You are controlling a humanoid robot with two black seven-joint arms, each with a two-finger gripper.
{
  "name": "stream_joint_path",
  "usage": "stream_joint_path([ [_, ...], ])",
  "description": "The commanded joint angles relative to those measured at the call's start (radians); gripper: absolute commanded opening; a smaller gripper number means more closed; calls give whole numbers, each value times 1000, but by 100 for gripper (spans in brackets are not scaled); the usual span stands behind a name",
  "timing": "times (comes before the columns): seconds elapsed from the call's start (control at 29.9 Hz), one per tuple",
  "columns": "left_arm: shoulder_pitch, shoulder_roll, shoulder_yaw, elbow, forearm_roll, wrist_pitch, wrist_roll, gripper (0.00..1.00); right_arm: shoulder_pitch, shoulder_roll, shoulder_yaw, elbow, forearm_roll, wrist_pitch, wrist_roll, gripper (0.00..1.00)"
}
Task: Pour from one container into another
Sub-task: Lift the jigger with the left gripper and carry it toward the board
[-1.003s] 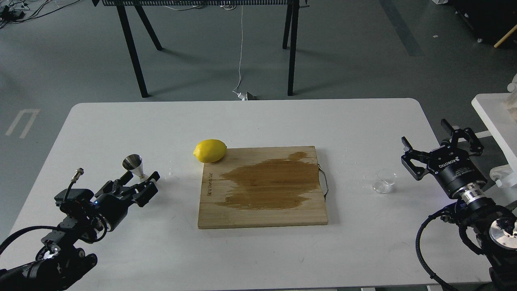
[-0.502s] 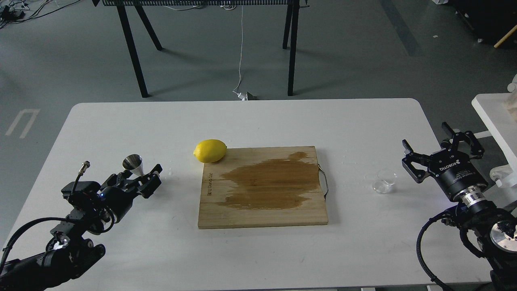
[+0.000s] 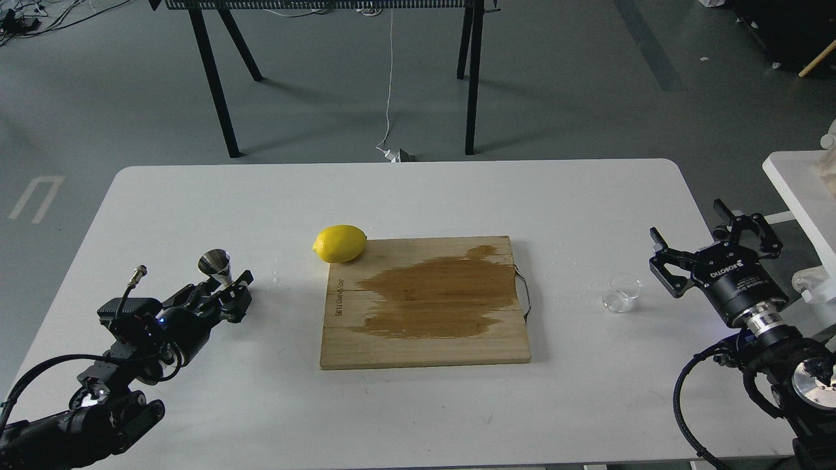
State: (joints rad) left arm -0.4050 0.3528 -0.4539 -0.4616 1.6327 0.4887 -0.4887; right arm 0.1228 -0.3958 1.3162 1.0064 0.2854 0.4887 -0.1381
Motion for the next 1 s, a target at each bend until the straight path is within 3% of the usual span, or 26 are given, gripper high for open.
stream_joint_path([
  [0.0,0,0,1,14,1,0,0,33,0,0,0,-2,0,0,0,99],
  [0.1,0,-6,0,18,-1,0,0,16,-3,2,-2,-2,0,0,0,99],
  [0.23,-2,-15,0,38,1,0,0,9,-6,5,-3,-3,-2,0,0,99],
  [0.57,-11,-9,14,38,1,0,0,8,-12,5,0,-2,0,0,0,99],
  [0.97,-113,15,15,23,-1,0,0,8,-11,5,5,-3,0,0,0,99],
])
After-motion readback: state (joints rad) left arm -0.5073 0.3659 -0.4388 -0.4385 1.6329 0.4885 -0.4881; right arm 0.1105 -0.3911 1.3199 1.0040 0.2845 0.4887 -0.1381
